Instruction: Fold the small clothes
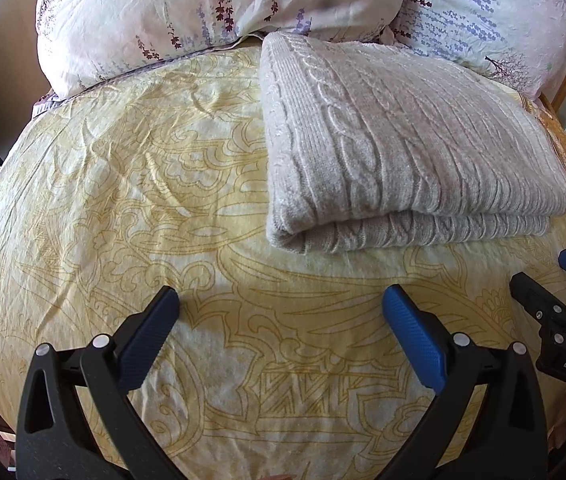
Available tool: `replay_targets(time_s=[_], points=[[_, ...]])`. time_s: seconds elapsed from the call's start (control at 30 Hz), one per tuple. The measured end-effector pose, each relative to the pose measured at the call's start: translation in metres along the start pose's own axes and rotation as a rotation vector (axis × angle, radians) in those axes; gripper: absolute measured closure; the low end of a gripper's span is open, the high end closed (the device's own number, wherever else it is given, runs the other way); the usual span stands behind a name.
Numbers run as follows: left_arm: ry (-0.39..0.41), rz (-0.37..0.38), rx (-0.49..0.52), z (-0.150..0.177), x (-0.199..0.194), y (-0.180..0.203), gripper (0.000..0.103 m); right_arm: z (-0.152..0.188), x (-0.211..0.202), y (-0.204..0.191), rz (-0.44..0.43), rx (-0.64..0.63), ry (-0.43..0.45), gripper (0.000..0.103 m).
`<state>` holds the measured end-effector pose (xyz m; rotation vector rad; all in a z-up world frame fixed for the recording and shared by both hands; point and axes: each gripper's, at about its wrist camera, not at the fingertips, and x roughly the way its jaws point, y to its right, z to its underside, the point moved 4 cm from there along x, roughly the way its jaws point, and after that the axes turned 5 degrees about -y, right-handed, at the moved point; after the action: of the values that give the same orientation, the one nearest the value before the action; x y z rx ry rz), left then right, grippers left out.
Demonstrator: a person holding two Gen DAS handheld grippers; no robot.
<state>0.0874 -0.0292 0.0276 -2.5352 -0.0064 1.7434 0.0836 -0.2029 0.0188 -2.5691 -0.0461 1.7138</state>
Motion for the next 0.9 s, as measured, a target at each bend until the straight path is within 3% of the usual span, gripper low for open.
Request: replay_targets(time_s=[0.9], points=[[-0.039,0.0,-0.004,-0.003,0.0017,0.0,0.002,-0.0004,0.0012,-0.0008,0.002,0.005,-0.004,0.001]])
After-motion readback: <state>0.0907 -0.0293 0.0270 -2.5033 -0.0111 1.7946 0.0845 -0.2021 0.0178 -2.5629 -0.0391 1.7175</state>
